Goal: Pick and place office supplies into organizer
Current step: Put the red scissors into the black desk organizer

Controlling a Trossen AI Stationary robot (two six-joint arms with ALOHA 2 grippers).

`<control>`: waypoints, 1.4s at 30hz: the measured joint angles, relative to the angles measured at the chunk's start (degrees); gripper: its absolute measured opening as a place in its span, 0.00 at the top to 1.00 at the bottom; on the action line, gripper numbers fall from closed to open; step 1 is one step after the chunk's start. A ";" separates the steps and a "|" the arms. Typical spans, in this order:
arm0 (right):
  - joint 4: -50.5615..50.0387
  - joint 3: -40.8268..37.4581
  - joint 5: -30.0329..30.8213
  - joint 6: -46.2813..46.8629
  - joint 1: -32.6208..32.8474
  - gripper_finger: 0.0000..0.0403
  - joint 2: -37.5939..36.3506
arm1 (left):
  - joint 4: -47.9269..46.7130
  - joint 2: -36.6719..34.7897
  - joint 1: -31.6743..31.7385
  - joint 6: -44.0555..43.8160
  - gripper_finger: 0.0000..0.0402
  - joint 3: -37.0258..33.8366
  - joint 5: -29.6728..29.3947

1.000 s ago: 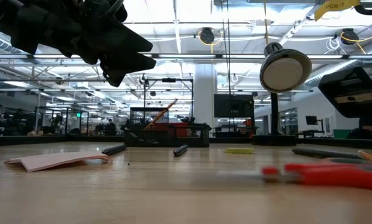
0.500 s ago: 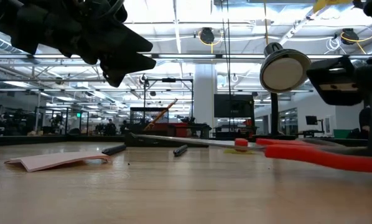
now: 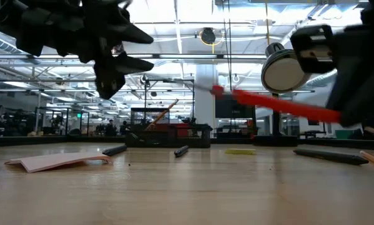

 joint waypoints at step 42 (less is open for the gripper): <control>4.39 0.09 -3.15 -13.03 -10.67 0.94 -1.45 | -5.66 0.00 -3.93 -32.50 0.55 0.00 7.74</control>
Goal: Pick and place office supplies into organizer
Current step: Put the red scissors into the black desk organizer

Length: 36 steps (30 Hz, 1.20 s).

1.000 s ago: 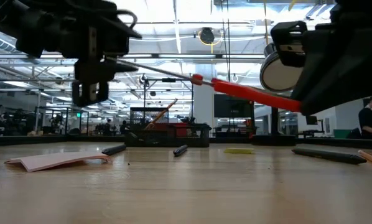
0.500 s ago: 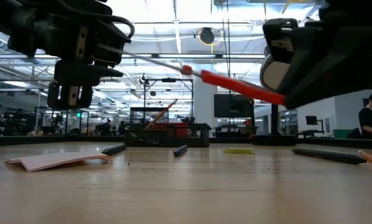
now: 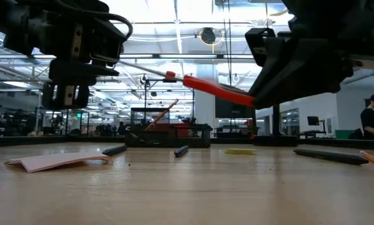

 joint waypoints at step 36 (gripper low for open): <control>4.34 0.00 -3.48 -0.91 -1.62 0.94 -0.02 | -1.07 0.00 -0.45 2.67 0.90 0.00 -0.28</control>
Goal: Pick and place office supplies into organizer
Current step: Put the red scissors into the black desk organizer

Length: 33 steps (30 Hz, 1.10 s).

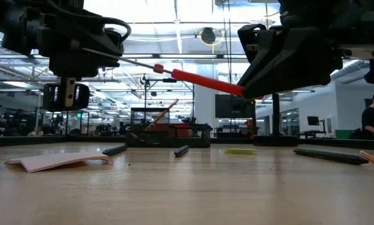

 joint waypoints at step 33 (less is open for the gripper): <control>0.42 -0.02 0.33 -1.35 -0.13 0.94 0.02 | 0.09 0.00 -0.06 5.23 1.00 -0.02 0.41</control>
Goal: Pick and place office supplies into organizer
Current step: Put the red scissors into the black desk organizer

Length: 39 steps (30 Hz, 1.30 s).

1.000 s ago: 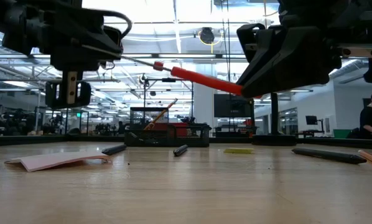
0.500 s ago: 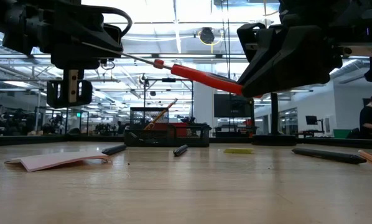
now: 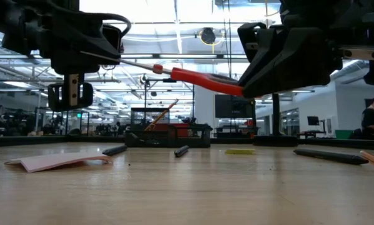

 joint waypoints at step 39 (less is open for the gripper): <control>1.49 0.02 3.96 9.44 0.07 0.67 -13.73 | 5.62 0.02 -6.90 25.76 1.00 0.00 -26.10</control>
